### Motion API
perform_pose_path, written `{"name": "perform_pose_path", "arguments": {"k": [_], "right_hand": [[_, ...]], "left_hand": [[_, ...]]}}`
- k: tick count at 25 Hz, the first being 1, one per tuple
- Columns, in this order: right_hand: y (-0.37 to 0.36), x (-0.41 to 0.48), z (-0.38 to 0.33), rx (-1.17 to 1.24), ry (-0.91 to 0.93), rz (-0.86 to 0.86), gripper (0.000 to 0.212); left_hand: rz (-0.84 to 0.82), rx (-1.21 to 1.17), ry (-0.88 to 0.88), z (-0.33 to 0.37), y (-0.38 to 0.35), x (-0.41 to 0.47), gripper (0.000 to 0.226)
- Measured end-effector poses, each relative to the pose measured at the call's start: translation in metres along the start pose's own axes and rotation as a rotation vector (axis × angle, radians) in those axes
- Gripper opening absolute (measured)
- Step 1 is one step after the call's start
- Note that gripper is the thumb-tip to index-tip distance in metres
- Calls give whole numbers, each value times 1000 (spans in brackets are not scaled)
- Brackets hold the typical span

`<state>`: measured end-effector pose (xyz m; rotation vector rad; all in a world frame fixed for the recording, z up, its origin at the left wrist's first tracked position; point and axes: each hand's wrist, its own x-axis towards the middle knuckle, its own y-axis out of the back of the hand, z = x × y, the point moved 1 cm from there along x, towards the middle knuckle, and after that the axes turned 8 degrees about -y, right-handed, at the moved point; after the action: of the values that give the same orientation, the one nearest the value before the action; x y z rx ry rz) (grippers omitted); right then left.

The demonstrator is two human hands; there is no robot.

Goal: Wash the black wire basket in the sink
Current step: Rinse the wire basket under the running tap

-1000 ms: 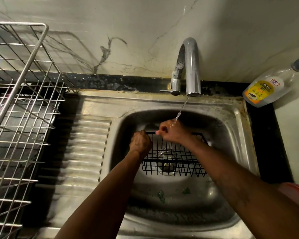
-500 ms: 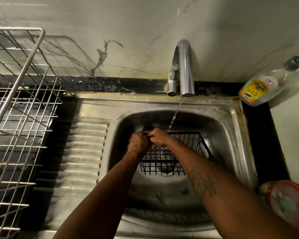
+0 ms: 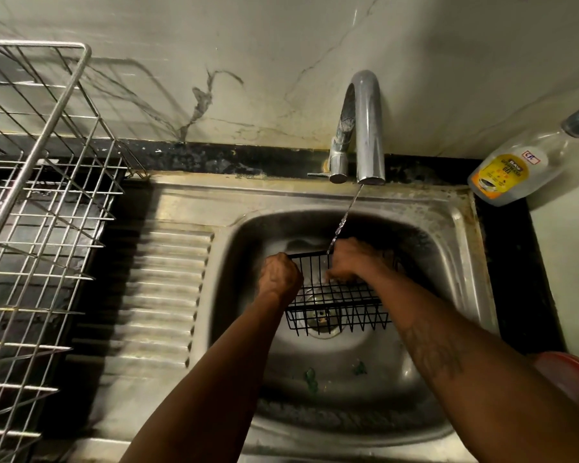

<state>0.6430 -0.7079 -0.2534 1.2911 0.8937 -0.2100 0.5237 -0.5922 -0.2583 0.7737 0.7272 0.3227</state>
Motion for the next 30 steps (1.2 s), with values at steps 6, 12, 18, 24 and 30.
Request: {"name": "perform_pose_path", "arguments": {"k": [6,12,18,24,30], "right_hand": [[3,5,-60,401,222,-274,3],[0,23,15,307,-23,-123,34],[15,5,-38,-38,100,13,27],[0,6,-62,333,142,-134,12],[27,-10,9,206,-107,245,25]], "left_hand": [[-26,77,-88,-17,14,3,13],[71,73,-74,-27,30,12,10],[41,50,-17,-21,21,9,12],[-1,62,5,-18,21,6,22],[77,52,29,-27,26,0,12]]}}
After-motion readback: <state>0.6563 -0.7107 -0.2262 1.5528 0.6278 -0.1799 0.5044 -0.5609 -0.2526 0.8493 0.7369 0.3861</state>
